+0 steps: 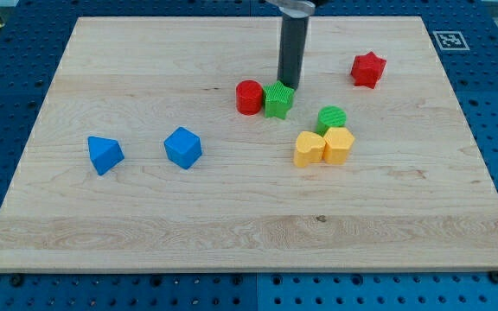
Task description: Move the green star to the left of the green circle
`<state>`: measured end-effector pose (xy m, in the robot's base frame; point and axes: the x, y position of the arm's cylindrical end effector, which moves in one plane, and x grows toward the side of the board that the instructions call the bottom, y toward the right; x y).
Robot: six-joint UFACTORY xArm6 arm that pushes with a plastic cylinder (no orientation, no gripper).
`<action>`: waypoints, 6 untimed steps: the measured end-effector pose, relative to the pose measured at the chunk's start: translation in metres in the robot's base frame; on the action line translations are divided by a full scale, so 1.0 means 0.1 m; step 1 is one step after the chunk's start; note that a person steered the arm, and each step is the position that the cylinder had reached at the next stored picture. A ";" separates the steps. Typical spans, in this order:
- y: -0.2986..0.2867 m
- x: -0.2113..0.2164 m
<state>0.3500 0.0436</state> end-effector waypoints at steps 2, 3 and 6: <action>-0.50 0.00; -0.24 0.07; 0.20 0.39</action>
<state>0.3889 0.0637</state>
